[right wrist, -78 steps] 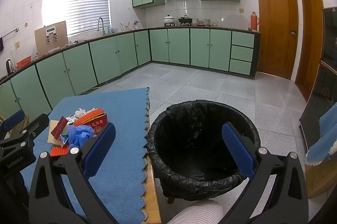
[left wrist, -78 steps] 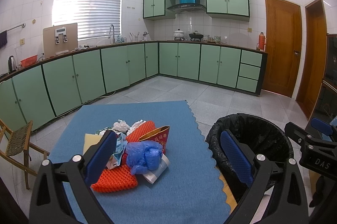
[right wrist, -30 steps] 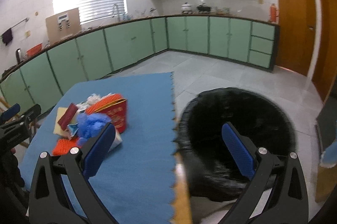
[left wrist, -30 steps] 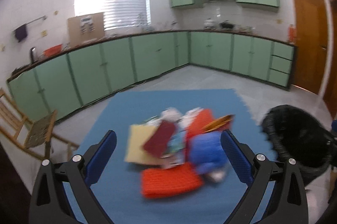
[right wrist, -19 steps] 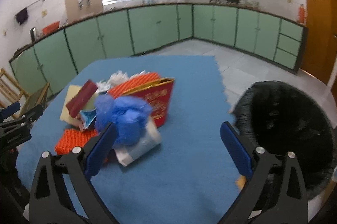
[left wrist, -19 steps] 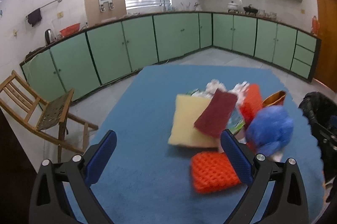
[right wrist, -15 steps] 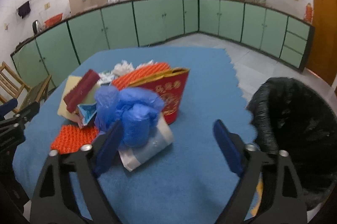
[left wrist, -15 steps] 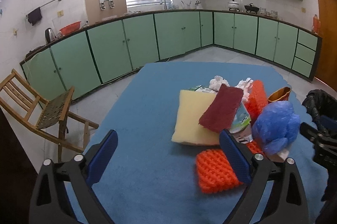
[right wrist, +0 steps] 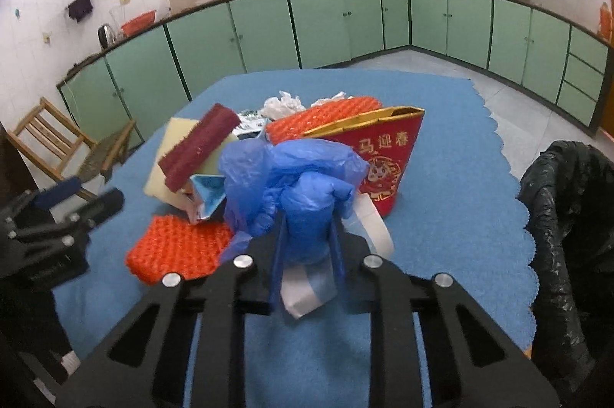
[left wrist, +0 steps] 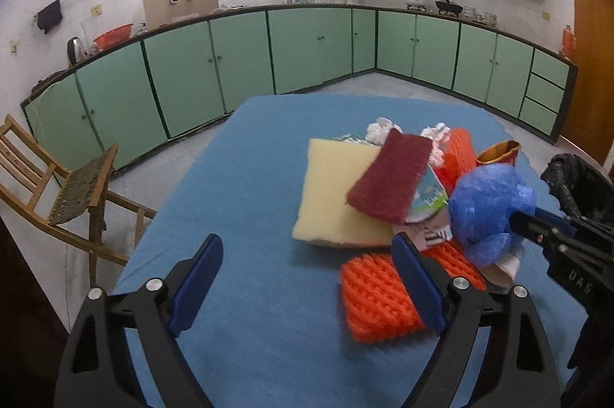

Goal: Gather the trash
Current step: 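Grasp the blue plastic bag with the right tool while the left tool grasps the orange mesh net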

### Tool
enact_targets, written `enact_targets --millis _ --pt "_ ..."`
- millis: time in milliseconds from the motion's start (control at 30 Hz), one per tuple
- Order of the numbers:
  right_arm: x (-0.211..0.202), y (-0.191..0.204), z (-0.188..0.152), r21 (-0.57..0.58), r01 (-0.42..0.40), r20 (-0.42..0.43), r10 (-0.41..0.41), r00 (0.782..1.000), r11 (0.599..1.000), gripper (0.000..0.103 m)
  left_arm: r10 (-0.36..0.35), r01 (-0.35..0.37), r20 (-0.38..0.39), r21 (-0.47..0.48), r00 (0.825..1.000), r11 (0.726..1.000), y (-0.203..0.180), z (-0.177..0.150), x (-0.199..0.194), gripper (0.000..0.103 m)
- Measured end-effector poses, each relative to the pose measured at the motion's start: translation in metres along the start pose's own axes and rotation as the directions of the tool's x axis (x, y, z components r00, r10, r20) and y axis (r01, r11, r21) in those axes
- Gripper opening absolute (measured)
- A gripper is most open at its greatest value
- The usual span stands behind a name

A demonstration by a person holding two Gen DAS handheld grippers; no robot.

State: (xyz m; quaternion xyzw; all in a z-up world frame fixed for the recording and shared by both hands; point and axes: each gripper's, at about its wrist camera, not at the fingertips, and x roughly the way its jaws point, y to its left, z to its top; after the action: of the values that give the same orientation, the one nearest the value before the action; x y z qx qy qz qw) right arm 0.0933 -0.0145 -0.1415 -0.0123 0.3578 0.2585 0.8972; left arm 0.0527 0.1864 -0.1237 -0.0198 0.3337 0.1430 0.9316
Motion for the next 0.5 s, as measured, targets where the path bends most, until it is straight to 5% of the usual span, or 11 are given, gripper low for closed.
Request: enact_targets --millis 500 --pt "-0.056 -0.028 -0.014 0.023 0.055 0.090 -0.057 0.994 0.998 0.019 -0.083 0.086 -0.084 0.036 0.993 0.996 -0.038 -0.018 0.002 0.082"
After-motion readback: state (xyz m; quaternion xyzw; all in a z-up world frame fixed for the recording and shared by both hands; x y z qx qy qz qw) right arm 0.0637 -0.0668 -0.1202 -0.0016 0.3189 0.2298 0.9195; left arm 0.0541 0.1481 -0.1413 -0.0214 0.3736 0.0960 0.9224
